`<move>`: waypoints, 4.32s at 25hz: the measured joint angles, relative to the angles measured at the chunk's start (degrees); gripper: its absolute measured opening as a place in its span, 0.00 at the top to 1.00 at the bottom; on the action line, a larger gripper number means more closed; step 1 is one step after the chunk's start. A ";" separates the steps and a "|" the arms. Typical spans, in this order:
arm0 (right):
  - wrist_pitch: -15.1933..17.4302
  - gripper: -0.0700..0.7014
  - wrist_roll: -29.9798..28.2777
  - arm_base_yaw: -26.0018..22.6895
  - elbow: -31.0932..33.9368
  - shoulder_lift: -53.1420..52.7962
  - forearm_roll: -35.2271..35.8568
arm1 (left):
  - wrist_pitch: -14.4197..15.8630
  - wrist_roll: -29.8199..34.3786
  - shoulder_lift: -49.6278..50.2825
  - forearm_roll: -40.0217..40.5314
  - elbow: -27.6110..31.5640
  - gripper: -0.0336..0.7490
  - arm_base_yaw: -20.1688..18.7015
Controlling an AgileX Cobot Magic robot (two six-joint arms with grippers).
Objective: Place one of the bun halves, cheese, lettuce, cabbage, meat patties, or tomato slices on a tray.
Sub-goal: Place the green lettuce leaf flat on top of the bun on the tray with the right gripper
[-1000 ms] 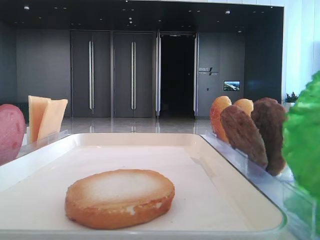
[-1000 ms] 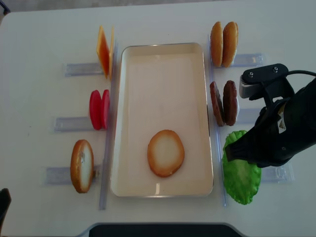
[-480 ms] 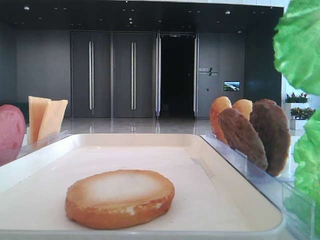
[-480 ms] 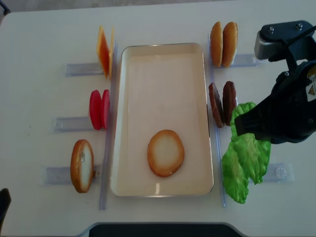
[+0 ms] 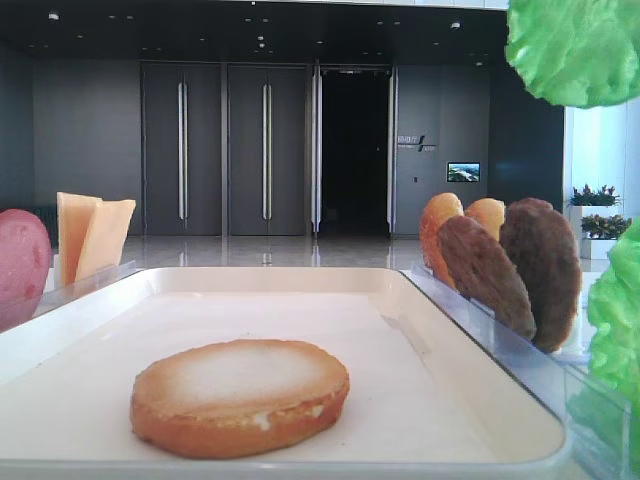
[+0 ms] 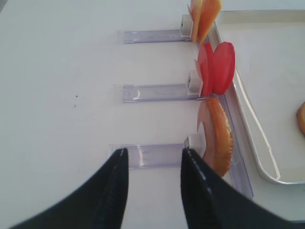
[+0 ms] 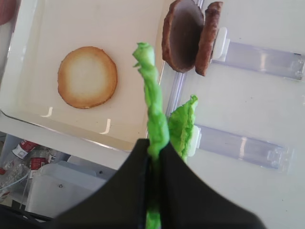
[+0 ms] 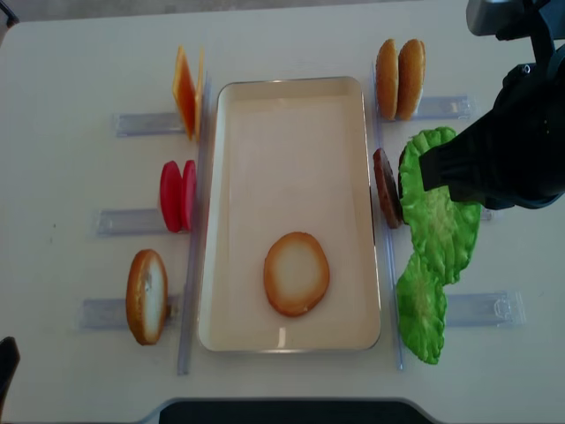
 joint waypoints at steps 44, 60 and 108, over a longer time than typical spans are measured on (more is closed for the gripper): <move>-10.88 0.86 3.93 23.70 0.12 6.55 1.00 | 0.00 0.00 0.00 0.00 0.00 0.60 0.00; -25.49 0.86 -36.76 8.26 16.30 8.64 46.45 | 0.00 0.00 0.00 0.00 0.00 0.60 0.00; -18.40 0.86 -80.26 -9.42 21.81 29.83 85.89 | 0.00 0.00 0.00 0.00 0.00 0.60 0.00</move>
